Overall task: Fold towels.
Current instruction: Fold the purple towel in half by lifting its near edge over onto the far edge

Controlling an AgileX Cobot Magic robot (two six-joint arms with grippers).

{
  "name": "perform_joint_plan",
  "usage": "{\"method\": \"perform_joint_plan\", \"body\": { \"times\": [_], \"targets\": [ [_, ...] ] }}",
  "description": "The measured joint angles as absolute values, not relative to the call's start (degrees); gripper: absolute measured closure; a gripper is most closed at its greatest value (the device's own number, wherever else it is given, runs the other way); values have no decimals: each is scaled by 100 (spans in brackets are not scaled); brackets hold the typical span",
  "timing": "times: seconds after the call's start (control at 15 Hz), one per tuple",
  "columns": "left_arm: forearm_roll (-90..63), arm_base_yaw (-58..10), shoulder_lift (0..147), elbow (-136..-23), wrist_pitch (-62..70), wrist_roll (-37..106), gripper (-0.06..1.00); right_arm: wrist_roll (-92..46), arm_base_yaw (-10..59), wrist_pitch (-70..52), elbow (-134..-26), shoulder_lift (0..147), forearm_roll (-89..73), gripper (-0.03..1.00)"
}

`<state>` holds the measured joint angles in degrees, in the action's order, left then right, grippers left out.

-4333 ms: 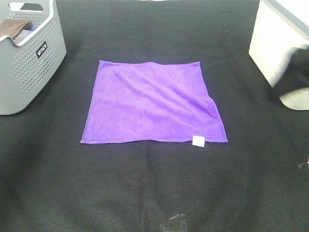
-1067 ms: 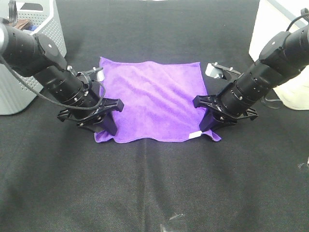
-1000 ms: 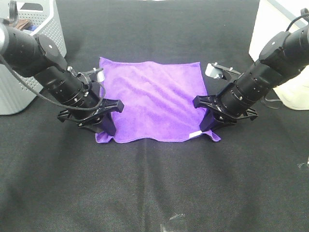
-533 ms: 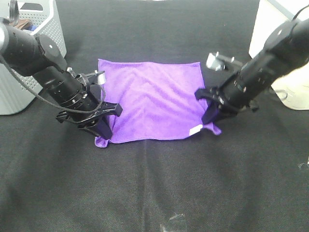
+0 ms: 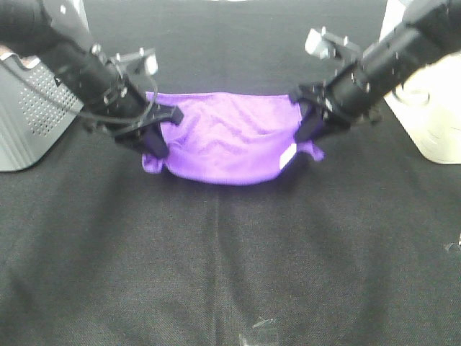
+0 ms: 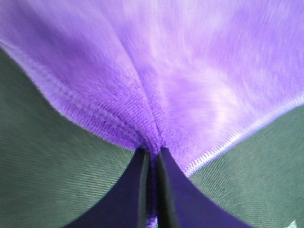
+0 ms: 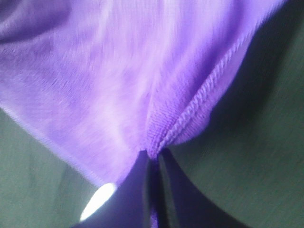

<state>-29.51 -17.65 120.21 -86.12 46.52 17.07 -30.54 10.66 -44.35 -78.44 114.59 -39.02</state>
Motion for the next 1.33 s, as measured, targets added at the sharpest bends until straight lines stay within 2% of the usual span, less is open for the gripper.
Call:
{"method": "perform_joint_plan", "body": {
  "times": [0.27, 0.8, 1.33],
  "targets": [
    [-2481, -1593, 12278, -9843, 4612, 1461, 94, -2561, 1066, -4423, -9230, 11929, -3415, 94],
    [-2441, -1215, 14232, -12765, 4744, 1484, 94, -1851, 1066, -4423, -12462, 13986, -2361, 94],
    [-2441, -1215, 14840, -13207, 4257, 1696, 93, -1684, 1066, -3707, -12702, 14502, -2068, 93]
  ]
}}
